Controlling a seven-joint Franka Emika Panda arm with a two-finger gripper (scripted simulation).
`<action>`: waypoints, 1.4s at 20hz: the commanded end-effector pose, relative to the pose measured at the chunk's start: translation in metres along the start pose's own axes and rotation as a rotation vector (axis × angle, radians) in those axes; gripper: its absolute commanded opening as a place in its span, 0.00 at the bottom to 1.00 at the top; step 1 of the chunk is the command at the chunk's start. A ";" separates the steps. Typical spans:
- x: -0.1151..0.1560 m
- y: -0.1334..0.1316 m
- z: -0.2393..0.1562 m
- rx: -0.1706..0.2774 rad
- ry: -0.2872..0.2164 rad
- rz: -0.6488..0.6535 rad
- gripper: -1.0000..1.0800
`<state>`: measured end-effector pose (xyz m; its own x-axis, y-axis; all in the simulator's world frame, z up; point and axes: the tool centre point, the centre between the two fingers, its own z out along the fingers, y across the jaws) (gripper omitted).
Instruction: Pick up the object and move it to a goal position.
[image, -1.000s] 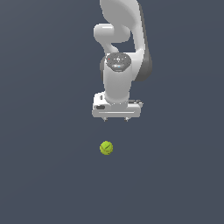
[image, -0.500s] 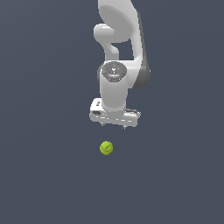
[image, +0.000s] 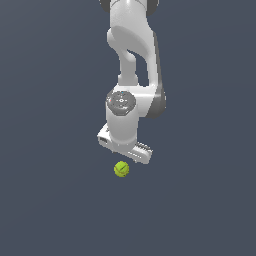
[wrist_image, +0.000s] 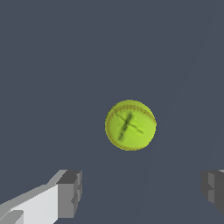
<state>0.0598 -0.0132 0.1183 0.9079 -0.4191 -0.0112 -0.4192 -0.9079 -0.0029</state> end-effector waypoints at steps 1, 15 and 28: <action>0.009 0.001 0.008 0.000 0.004 0.061 0.96; 0.028 0.004 0.026 -0.002 0.011 0.189 0.96; 0.028 0.004 0.075 -0.002 0.011 0.194 0.96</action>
<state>0.0818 -0.0283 0.0485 0.8101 -0.5863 -0.0013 -0.5863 -0.8101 0.0009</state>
